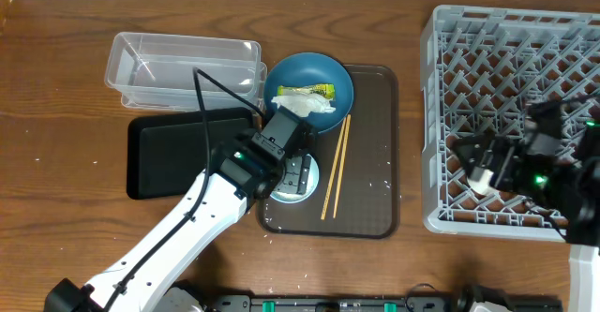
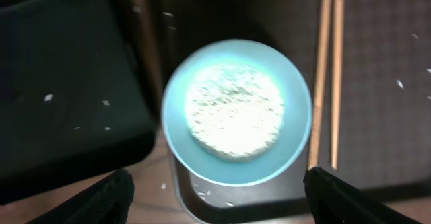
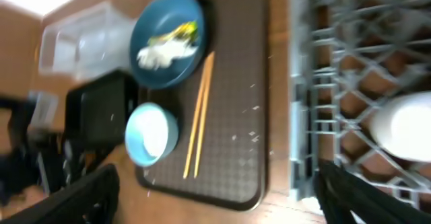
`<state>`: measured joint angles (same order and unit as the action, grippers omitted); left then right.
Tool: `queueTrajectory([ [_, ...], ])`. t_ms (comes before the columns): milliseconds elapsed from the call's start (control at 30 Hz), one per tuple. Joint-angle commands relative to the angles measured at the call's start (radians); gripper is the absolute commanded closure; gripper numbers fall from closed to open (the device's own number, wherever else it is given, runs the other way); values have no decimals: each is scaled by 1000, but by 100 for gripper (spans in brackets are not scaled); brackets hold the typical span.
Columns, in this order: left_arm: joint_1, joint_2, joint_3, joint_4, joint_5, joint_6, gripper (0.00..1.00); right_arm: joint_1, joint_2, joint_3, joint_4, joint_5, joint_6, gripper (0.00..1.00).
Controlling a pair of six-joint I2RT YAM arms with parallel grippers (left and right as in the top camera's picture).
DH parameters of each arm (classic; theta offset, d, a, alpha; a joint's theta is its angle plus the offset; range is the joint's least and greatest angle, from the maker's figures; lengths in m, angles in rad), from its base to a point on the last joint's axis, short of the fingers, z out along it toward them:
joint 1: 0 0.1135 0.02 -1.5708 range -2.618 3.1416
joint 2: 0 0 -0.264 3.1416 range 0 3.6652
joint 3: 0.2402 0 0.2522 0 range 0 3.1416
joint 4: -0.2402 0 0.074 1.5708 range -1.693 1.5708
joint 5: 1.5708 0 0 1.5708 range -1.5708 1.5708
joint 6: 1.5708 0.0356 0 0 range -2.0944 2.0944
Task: Sort waste into correct bins and load items into the dishwasher rack
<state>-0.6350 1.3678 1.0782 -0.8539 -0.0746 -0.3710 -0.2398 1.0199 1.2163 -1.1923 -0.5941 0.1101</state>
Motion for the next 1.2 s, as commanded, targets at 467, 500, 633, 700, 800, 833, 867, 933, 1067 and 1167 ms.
queueTrajectory([
  [467,394,-258,76,-138,90,16,13,657,272,11,320,328,314,20],
  [500,399,-257,76,-149,89,19,11,677,302,11,343,328,321,24],
  [633,401,-257,76,-155,90,19,9,779,448,11,393,328,325,27],
  [700,401,-257,76,-155,90,19,9,834,538,11,425,328,331,26],
  [800,401,-257,76,-155,90,19,8,888,658,11,502,347,349,27],
  [833,401,-257,76,-155,90,19,9,895,682,11,517,367,372,27],
  [867,401,-257,76,-155,90,19,8,899,712,11,536,392,401,29],
  [933,401,-257,76,-155,90,19,4,900,760,11,575,407,415,33],
  [1067,401,-257,76,-155,90,19,0,900,842,11,610,406,436,52],
  [1167,401,-257,76,-155,90,19,0,900,864,11,596,401,436,72],
])
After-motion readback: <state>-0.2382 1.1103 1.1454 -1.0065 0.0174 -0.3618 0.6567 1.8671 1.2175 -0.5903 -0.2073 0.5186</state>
